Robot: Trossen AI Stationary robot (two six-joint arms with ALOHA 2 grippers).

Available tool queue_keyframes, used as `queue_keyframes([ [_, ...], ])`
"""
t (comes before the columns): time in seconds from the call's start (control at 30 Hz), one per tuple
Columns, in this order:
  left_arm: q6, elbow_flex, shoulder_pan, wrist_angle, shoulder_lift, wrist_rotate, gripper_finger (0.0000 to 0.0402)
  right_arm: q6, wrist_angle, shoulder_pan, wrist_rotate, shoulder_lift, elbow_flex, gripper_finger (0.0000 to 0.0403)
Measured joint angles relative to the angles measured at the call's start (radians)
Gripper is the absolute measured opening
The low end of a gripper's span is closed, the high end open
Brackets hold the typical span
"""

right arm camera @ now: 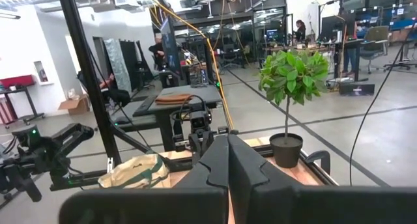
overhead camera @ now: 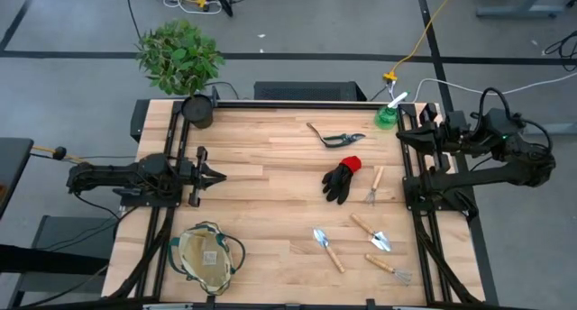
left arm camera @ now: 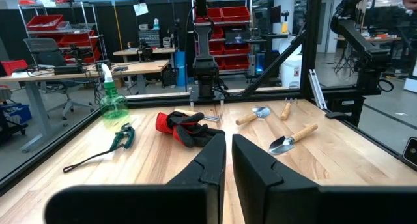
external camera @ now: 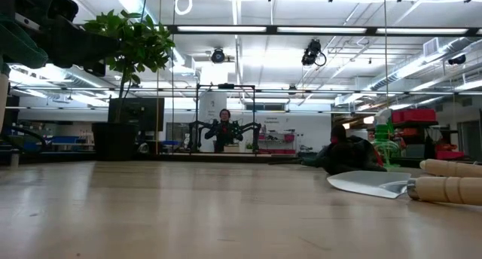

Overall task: Pick & Place Garden tools in Gardening bag
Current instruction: Put the spray bottle into the gardening bag

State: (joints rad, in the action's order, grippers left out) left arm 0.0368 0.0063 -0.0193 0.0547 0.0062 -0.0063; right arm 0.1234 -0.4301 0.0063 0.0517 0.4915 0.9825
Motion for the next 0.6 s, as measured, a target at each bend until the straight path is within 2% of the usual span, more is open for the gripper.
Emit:
queue_keyframes([
  [0.43, 0.000, 0.000, 0.000, 0.000, 0.000, 0.000, 0.0032, -0.002, 0.000, 0.000, 0.005, 0.000, 0.000, 0.0000],
  [0.6, 0.000, 0.000, 0.000, 0.000, 0.000, 0.000, 0.0032, -0.018, 0.001, 0.000, 0.040, 0.000, 0.000, 0.0000],
])
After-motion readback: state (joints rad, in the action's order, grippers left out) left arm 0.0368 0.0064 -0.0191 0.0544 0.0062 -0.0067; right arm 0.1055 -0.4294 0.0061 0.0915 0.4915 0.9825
